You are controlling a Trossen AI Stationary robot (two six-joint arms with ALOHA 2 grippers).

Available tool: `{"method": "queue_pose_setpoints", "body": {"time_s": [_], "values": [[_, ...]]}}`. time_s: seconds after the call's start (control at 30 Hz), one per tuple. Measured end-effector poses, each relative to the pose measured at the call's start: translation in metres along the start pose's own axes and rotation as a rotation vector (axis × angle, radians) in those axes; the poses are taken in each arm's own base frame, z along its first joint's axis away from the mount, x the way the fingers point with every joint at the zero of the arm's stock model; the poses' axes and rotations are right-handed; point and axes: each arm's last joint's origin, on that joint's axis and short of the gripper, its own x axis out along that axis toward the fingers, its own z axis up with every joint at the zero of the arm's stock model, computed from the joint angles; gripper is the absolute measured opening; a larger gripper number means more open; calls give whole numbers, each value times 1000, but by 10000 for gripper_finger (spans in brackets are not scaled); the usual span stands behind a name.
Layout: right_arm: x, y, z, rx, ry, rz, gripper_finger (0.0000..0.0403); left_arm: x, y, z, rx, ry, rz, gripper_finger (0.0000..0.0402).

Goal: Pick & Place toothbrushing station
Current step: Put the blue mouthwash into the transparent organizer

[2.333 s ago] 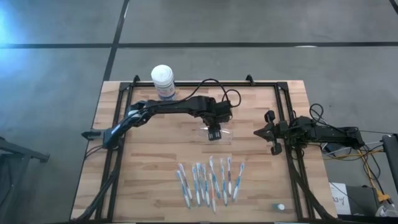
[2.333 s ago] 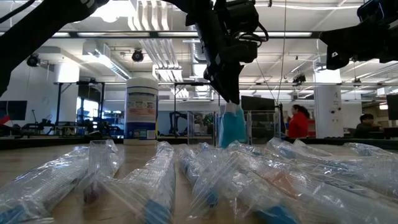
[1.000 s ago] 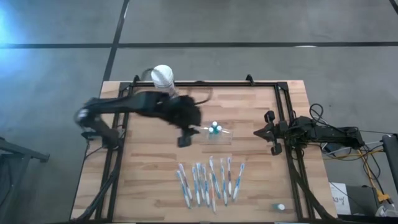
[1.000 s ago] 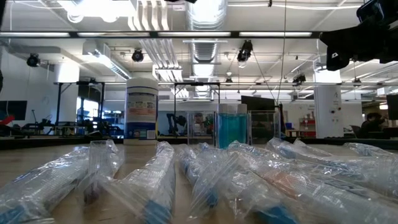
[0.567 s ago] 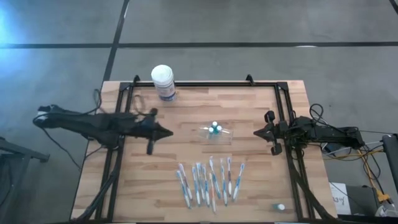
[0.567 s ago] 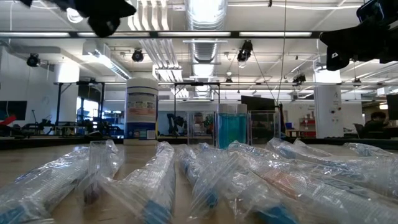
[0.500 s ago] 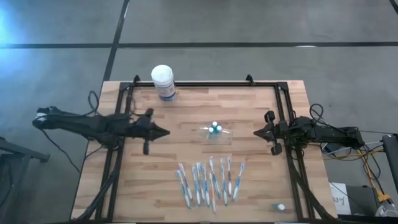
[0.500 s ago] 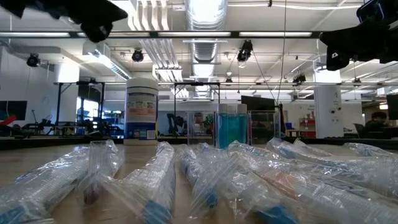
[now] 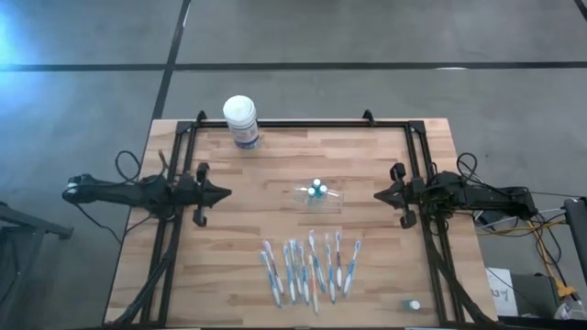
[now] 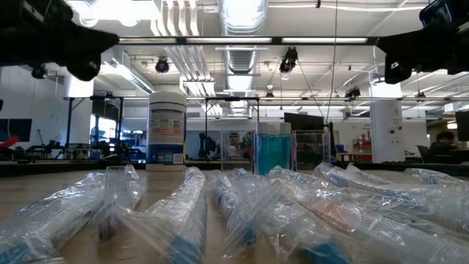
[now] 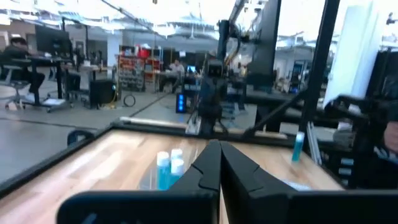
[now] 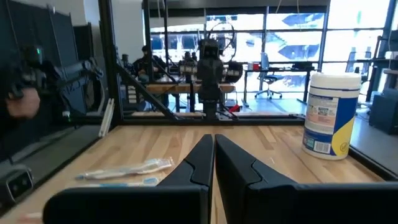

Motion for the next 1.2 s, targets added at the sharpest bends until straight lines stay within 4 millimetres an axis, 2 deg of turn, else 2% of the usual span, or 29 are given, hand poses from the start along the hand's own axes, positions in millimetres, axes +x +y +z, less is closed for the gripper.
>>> {"method": "queue_pose_setpoints", "body": {"time_s": [0.1, 0.2, 0.37, 0.5, 0.6, 0.77, 0.87, 0.93, 1.1, 1.2], "values": [[0, 0, 3, 24, -28, -2, 11, -3, 2, -8, 9, 23, 6, 3], [-2, 0, 15, 40, -22, -23, 11, -4, 4, -14, 10, 78, 58, 3], [-4, 4, 58, 147, 53, -33, 11, -5, 5, -9, 7, 48, 103, 12], [7, 4, 90, 201, 265, -96, 11, -5, 5, -9, 24, 41, 111, 17], [24, 3, 111, 247, 471, -166, 11, -5, 5, -9, 14, 42, 112, 13], [52, 8, 127, 315, 916, -217, 11, -5, 5, -10, -45, 44, 113, 7], [70, 20, 132, 339, 1100, -219, 11, -5, 5, -11, -61, 51, 109, 7], [82, 31, 137, 363, 1157, -212, 11, -5, 5, -13, -59, 64, 105, 10], [106, 71, 149, 429, 1176, -213, 11, -5, 5, -15, -57, 85, 97, 17], [111, 100, 153, 464, 1155, -255, 11, -5, 4, -16, -59, 104, 60, 15]]}}
